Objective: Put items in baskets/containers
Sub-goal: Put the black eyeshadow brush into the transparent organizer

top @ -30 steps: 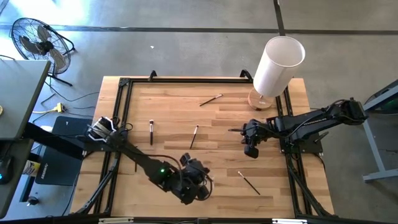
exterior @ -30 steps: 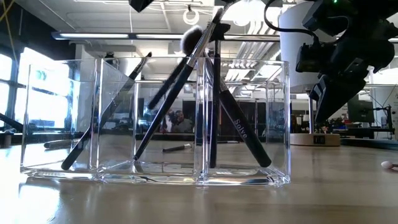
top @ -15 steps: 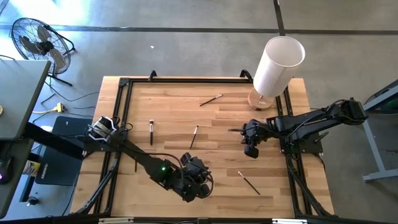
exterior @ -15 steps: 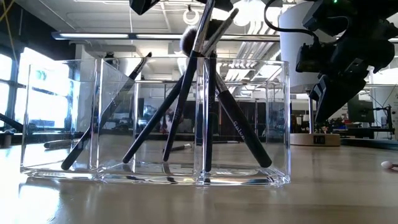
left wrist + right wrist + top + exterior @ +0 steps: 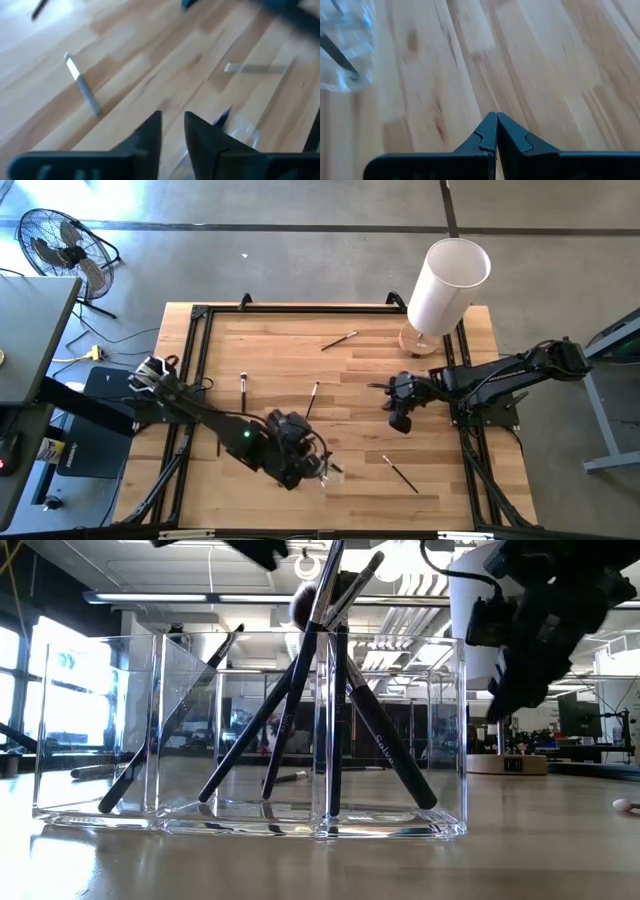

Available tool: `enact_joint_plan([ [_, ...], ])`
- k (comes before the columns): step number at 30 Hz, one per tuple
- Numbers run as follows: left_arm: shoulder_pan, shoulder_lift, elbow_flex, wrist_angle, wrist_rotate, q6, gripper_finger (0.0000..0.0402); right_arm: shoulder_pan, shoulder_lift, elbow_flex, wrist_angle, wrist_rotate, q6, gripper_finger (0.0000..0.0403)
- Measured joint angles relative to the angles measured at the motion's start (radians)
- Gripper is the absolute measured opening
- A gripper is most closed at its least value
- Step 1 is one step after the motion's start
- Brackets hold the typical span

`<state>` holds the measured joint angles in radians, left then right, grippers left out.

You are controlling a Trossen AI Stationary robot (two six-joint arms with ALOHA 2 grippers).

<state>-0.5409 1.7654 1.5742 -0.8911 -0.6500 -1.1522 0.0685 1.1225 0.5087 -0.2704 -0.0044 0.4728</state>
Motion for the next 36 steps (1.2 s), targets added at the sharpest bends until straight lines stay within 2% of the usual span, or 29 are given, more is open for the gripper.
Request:
enact_joint_plan([
  [3, 0.014, -0.018, -0.011, -0.108, 0.05, 0.013, 0.0019, 0.0, 0.0, 0.0, 0.084, 0.005, 0.055, 0.0002],
  [6, 0.035, -0.045, -0.082, -0.086, 0.078, 0.056, 0.0011, 0.0, 0.001, 0.0, 0.173, 0.005, 0.056, 0.0002],
  [11, 0.079, -0.164, -0.313, 0.133, 0.178, 0.175, 0.0003, 0.0, 0.024, 0.004, 0.32, 0.051, 0.054, 0.0001],
  [16, 0.14, -0.342, -0.608, 0.371, 0.268, 0.266, 0.0002, -0.002, 0.137, 0.118, 0.287, 0.133, 0.055, 0.0001],
  [20, 0.196, -0.511, -0.805, 0.479, 0.326, 0.332, 0.0001, -0.012, 0.297, 0.295, 0.211, 0.166, 0.073, 0.0],
  [25, 0.274, -0.703, -0.953, 0.507, 0.381, 0.432, 0.0001, -0.05, 0.53, 0.594, -0.014, 0.198, 0.125, 0.0],
  [30, 0.348, -0.825, -1.007, 0.505, 0.435, 0.554, 0.0, -0.12, 0.748, 0.901, -0.267, 0.196, 0.318, 0.0001],
  [36, 0.409, -0.875, -1.013, 0.504, 0.514, 0.676, 0.0, -0.185, 0.964, 1.173, -0.5, 0.126, 0.464, 0.0029],
])
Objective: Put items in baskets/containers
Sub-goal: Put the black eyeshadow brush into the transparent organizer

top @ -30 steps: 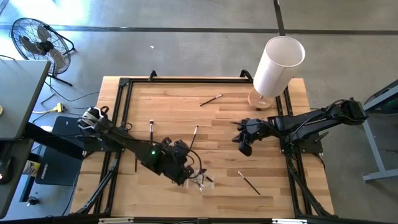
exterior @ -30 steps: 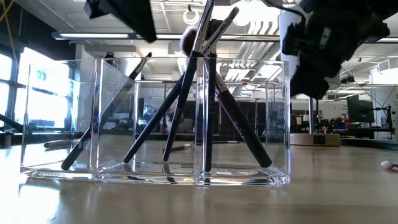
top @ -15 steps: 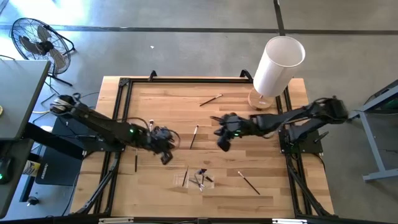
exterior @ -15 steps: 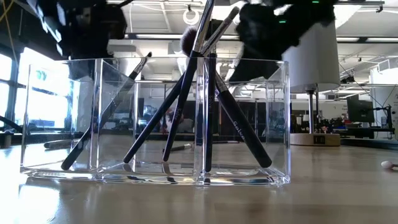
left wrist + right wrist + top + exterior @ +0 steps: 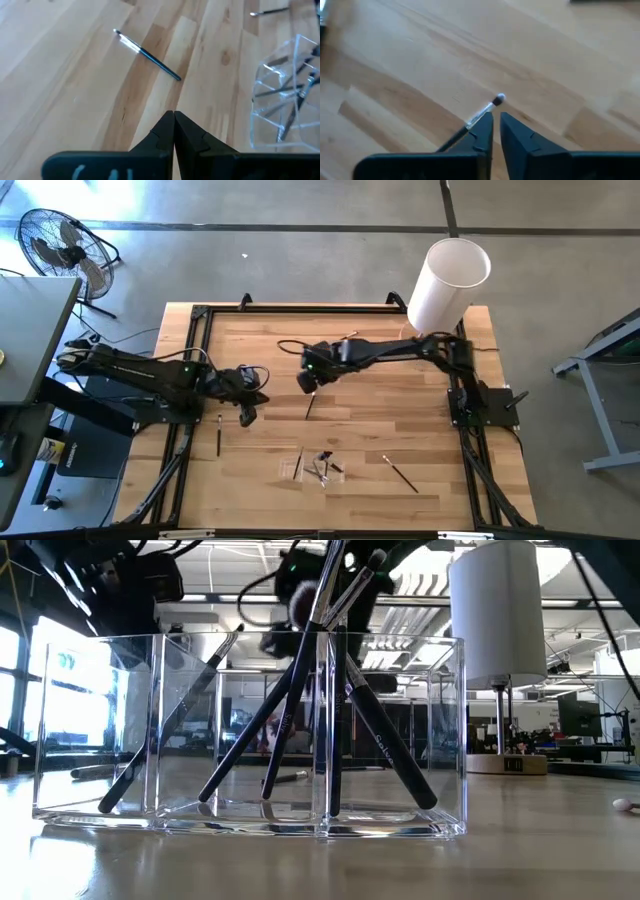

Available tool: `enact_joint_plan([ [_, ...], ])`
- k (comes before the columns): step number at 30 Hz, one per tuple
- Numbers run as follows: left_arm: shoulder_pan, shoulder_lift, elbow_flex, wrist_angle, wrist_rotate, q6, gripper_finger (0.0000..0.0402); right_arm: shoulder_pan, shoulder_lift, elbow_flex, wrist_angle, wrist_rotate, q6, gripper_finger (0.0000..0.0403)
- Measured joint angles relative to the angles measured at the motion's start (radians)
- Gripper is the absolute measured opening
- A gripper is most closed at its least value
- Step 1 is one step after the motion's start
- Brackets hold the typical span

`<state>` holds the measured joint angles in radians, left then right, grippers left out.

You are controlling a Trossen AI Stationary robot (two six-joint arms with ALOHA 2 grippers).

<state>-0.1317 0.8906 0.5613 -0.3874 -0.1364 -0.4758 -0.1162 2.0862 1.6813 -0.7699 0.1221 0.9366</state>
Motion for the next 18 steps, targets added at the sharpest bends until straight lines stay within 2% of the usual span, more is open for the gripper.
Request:
enact_joint_plan([
  [6, 0.022, 0.0, 0.0, -0.017, 0.098, 0.075, 0.0, -0.032, 0.137, 0.125, -0.029, -0.081, 0.074, 0.0085],
  [10, 0.021, 0.0, 0.0, -0.039, 0.105, 0.09, 0.0, -0.056, 0.183, 0.142, -0.043, -0.132, 0.121, 0.0115],
  [14, 0.021, 0.0, 0.0, -0.066, 0.106, 0.09, 0.0, -0.079, 0.2, 0.13, -0.064, -0.184, 0.164, 0.0125],
  [18, 0.021, 0.0, 0.0, -0.082, 0.109, 0.112, 0.0, -0.088, 0.201, 0.106, -0.056, -0.189, 0.187, 0.0118],
])
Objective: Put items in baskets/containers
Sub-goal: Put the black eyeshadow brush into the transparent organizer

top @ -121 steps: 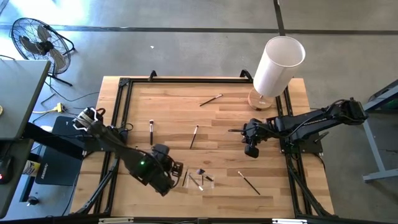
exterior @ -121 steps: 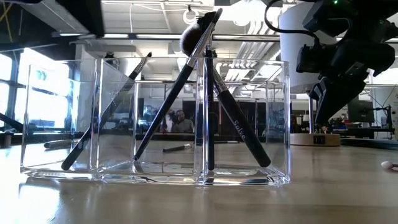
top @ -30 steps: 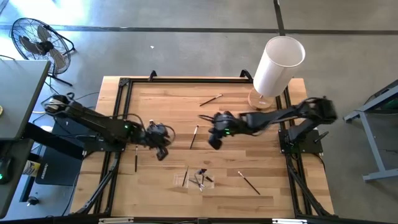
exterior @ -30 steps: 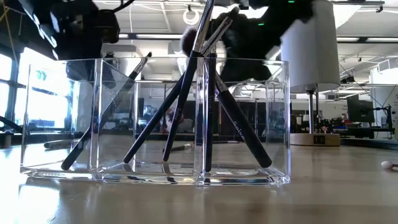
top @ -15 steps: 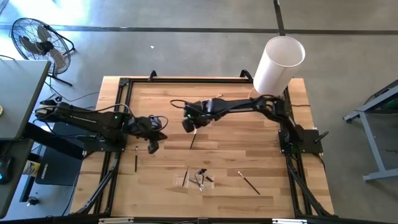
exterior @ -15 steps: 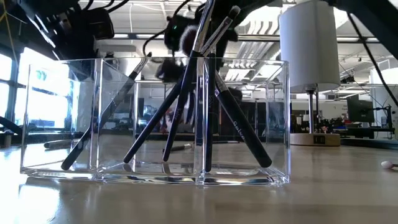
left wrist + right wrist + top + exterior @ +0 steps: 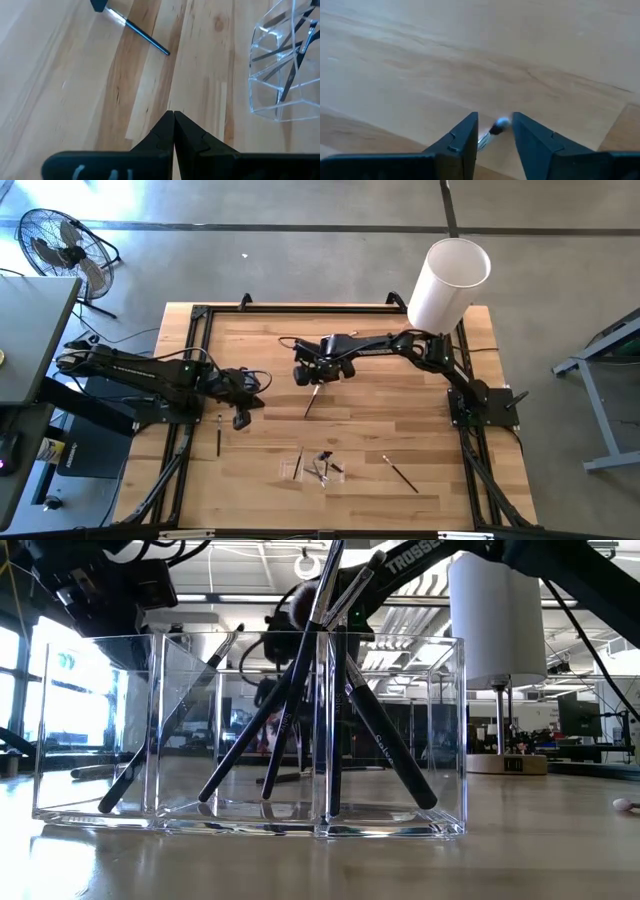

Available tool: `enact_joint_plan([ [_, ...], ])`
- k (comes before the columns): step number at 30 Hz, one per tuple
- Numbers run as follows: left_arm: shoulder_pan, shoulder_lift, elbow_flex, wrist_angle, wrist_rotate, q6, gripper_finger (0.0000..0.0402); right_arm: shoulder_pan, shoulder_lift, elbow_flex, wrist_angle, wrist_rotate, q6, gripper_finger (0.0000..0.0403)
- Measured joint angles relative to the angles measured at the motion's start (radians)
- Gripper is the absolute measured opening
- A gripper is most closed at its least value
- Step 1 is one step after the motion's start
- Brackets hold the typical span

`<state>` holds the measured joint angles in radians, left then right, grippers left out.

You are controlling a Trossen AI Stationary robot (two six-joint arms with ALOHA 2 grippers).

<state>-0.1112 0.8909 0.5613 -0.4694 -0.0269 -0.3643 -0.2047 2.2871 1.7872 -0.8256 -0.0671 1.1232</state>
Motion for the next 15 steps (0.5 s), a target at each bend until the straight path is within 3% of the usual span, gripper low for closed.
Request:
enact_joint_plan([
  [4, 0.0, 0.0, 0.0, -0.004, 0.0, 0.012, 0.0, 0.0, 0.0, -0.002, -0.002, 0.013, -0.002, 0.0092],
  [10, 0.0, 0.0, 0.0, -0.005, -0.004, 0.023, 0.0, 0.0, 0.0, -0.004, -0.011, -0.022, -0.028, 0.0015],
  [15, 0.0, 0.0, 0.0, -0.005, -0.005, 0.023, 0.0, 0.011, 0.0, -0.004, -0.01, -0.001, -0.089, 0.0006],
])
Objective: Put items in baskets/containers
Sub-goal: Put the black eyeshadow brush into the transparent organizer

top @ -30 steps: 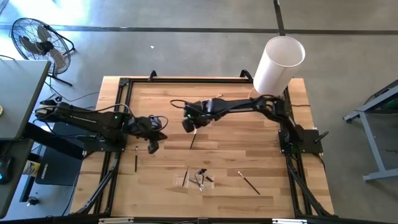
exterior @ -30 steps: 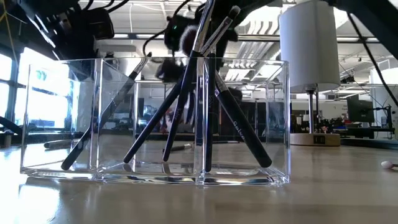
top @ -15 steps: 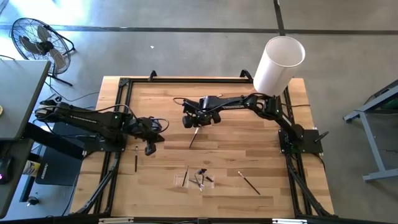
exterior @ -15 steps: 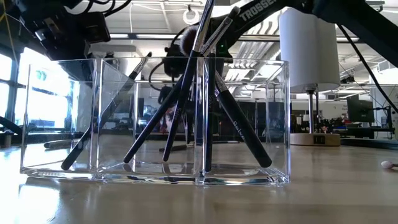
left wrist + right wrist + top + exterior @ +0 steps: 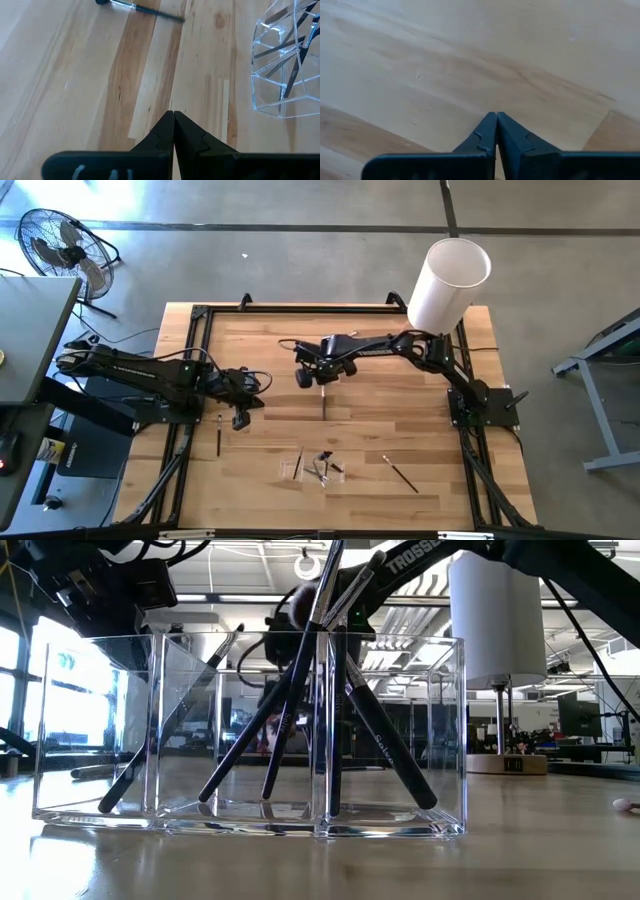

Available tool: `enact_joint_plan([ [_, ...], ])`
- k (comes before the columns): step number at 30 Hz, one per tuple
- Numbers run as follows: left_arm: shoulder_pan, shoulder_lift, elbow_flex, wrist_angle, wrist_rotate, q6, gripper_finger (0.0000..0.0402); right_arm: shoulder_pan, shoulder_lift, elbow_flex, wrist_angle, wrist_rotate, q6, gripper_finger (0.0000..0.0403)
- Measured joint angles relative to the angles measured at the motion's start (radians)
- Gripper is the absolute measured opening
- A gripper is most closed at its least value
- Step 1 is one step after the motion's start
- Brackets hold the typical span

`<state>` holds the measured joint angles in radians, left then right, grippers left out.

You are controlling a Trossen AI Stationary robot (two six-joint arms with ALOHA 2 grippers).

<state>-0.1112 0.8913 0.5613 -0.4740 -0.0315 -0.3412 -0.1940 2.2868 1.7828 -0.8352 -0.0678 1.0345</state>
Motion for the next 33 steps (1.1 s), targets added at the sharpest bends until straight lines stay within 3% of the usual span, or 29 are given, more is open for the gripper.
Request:
enact_joint_plan([
  [7, 0.0, 0.0, 0.0, 0.001, -0.001, -0.004, 0.0, 0.036, -0.037, -0.002, 0.039, 0.07, -0.133, 0.0001],
  [16, 0.0, 0.0, 0.0, 0.01, 0.003, -0.085, 0.0, 0.131, -0.16, -0.001, 0.069, 0.265, -0.402, 0.0001],
  [26, 0.0, 0.001, 0.0, 0.02, 0.018, -0.164, 0.0, 0.299, -0.274, 0.0, 0.02, 0.545, -0.442, 0.0],
  [33, -0.001, 0.002, 0.0, 0.022, 0.052, -0.164, 0.0, 0.385, -0.362, -0.046, 0.045, 0.618, -0.436, 0.0],
])
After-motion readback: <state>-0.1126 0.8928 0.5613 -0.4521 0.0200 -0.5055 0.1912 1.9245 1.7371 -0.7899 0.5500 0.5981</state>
